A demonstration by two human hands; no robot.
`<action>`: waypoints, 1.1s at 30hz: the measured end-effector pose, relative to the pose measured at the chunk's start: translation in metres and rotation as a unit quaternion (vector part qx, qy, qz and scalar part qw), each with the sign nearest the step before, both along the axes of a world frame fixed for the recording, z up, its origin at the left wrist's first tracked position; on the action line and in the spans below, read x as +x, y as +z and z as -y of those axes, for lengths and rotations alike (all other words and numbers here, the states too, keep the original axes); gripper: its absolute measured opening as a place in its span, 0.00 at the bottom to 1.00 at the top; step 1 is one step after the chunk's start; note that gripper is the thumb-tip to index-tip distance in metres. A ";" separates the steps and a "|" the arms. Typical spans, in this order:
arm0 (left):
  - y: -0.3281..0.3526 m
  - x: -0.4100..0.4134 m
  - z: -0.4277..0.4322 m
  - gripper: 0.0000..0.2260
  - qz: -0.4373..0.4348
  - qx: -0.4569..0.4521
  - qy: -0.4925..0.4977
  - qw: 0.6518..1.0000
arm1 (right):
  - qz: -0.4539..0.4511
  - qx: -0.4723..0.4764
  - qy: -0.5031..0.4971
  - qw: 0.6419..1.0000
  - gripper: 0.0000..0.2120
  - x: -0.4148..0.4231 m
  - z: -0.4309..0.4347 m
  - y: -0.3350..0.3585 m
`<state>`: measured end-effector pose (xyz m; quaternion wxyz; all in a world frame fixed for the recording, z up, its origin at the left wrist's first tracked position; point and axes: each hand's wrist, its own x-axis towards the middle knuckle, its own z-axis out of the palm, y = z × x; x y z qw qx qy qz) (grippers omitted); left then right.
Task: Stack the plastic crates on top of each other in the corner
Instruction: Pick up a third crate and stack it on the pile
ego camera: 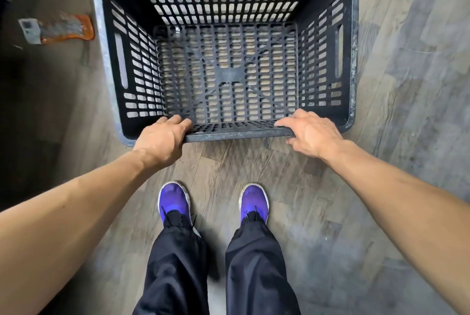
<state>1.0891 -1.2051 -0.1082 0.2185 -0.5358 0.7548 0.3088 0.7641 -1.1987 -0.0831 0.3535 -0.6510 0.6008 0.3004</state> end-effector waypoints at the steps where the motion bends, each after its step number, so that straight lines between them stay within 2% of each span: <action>1: -0.001 0.001 -0.002 0.15 -0.010 -0.006 0.000 1.000 | -0.002 -0.002 -0.006 1.000 0.26 0.002 0.003 -0.003; 5: -0.004 0.004 -0.001 0.24 -0.031 -0.019 -0.014 0.999 | -0.013 -0.009 0.018 1.000 0.35 0.009 0.007 -0.005; 9: -0.002 0.002 -0.004 0.27 -0.006 -0.036 -0.010 0.999 | -0.018 -0.038 0.038 0.998 0.30 0.007 -0.001 -0.002; 13: 0.010 0.004 0.000 0.24 0.003 -0.058 0.004 0.998 | -0.017 -0.072 0.049 0.996 0.29 0.011 0.000 0.008; 18: 0.037 0.014 0.012 0.15 0.015 -0.083 -0.043 0.996 | -0.010 -0.095 0.042 0.995 0.27 0.018 0.002 0.030; 25: 0.086 0.025 -0.004 0.11 0.025 -0.079 -0.062 0.995 | -0.002 -0.105 0.081 0.991 0.23 0.029 -0.010 0.083; 31: 0.145 0.032 -0.049 0.18 0.042 -0.071 -0.034 0.996 | 0.010 -0.104 0.131 0.986 0.24 0.035 -0.027 0.143; 33: 0.167 0.033 -0.069 0.17 0.044 -0.062 -0.012 0.997 | 0.019 -0.105 0.144 0.984 0.25 0.037 -0.033 0.165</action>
